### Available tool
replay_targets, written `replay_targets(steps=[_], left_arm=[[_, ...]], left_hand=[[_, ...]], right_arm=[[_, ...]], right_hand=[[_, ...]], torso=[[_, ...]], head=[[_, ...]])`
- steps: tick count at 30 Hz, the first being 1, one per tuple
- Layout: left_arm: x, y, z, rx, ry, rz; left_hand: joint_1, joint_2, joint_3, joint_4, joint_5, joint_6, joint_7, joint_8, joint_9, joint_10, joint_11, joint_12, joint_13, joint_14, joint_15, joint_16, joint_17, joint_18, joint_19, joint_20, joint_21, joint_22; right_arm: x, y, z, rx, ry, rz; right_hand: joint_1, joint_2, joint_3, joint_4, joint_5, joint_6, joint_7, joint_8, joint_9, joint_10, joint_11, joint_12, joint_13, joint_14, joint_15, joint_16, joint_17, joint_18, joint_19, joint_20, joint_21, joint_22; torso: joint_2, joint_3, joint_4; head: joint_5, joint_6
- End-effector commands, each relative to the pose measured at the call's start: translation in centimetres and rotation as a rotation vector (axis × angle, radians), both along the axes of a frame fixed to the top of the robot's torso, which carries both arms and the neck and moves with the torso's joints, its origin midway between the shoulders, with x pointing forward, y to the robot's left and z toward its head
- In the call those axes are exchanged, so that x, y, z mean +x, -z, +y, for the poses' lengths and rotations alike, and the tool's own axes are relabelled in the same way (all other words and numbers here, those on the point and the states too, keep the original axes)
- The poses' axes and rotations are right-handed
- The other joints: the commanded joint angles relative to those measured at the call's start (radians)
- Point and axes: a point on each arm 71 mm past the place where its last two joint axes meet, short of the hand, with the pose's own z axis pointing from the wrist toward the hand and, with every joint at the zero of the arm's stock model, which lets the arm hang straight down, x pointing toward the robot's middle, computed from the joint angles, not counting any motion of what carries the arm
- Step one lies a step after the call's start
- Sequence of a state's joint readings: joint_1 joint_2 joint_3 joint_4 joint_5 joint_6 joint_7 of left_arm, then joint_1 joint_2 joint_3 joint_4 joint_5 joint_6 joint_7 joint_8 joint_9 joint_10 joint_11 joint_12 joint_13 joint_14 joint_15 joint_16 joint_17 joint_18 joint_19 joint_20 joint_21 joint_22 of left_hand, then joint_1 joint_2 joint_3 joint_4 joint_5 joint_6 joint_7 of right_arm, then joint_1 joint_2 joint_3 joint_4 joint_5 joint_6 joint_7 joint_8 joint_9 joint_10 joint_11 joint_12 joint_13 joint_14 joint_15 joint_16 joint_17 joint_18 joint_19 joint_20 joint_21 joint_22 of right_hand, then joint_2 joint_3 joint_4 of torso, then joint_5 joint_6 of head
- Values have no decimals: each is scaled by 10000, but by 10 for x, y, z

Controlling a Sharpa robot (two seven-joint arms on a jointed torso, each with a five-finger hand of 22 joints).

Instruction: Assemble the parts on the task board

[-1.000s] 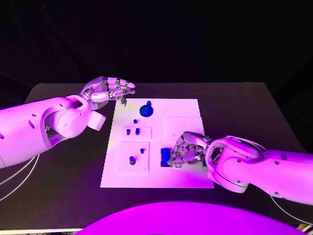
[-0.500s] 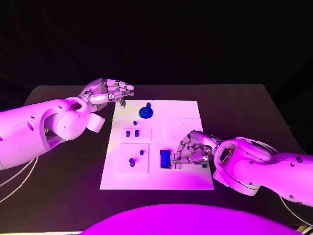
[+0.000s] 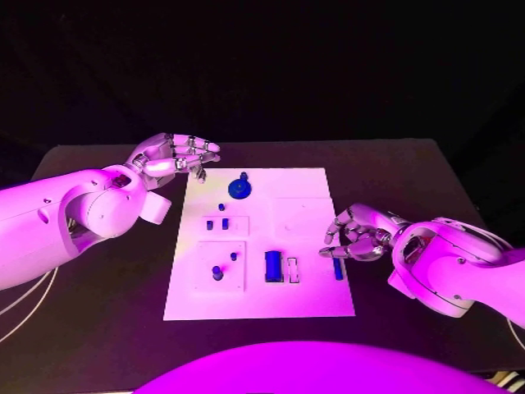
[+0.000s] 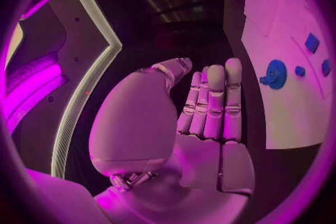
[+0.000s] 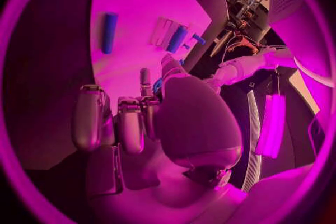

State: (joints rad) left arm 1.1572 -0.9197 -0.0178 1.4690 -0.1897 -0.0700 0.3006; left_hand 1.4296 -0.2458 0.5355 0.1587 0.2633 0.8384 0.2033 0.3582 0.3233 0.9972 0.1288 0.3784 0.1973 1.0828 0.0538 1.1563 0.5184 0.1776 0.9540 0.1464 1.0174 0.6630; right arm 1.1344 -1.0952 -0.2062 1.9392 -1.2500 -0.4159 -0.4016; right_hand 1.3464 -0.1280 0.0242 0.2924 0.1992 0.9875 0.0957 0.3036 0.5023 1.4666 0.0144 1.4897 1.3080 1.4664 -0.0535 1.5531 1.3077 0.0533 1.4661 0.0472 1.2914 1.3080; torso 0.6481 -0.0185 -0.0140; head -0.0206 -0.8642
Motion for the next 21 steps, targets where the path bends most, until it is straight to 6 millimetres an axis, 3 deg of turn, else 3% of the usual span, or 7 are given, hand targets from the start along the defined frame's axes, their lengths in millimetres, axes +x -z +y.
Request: replay_targets(steps=[1, 8, 18, 21], left_arm=[[-1, -2, -5, -100, 214, -84], [-1, -2, -5, -111, 229, -94], [-1, -2, -5, -116, 241, -95], [-1, -2, -5, -116, 243, -92]], left_hand=[[50, 75, 64, -10, 54, -57, -41, 58, 12, 1, -24, 34, 16, -30, -33, -16, -12, 79, -21, 7, -26, -15], [11, 53, 45, 10, 41, -66, -32, 63, 11, -6, -15, 39, 15, -31, -26, -17, -14, 76, -22, 9, -28, -17], [11, 53, 45, 10, 41, -66, -32, 63, 11, -6, -15, 39, 15, -31, -26, -17, -14, 76, -22, 9, -28, -17], [11, 53, 45, 10, 41, -66, -32, 63, 11, -6, -15, 39, 15, -31, -26, -17, -14, 76, -22, 9, -28, -17]], right_arm=[[1, -1, -12, -833, 346, -439], [-7, 8, -36, -1419, 980, -394], [-15, 21, -33, -1613, 1109, -124], [-17, 26, -29, -1622, 1091, -17]], right_hand=[[-52, -132, 61, -4, 11, 178, -13, 27, 20, 601, 23, -72, 1981, 898, 52, -45, 1917, 7, 134, 103, -76, 1769], [-368, -244, 64, 13, 15, 405, -84, 80, 53, 578, -34, -124, 1946, 904, 11, -37, 1950, -1, 162, 94, -17, 1796], [-680, -310, 72, 27, 21, 614, -171, 177, 110, 596, -109, -104, 1962, 915, -50, -22, 2000, -13, 196, 49, 49, 1825], [-952, -311, 52, 33, 27, 657, -201, 207, 134, 596, -135, -112, 1957, 915, -74, -25, 1995, -10, 197, 25, 27, 1824]], torso=[[-4, 11, 21], [4, 31, -1], [17, 23, 27], [18, 23, 28]], head=[[-151, 6], [-226, 38], [-272, 34], [-225, 42]])
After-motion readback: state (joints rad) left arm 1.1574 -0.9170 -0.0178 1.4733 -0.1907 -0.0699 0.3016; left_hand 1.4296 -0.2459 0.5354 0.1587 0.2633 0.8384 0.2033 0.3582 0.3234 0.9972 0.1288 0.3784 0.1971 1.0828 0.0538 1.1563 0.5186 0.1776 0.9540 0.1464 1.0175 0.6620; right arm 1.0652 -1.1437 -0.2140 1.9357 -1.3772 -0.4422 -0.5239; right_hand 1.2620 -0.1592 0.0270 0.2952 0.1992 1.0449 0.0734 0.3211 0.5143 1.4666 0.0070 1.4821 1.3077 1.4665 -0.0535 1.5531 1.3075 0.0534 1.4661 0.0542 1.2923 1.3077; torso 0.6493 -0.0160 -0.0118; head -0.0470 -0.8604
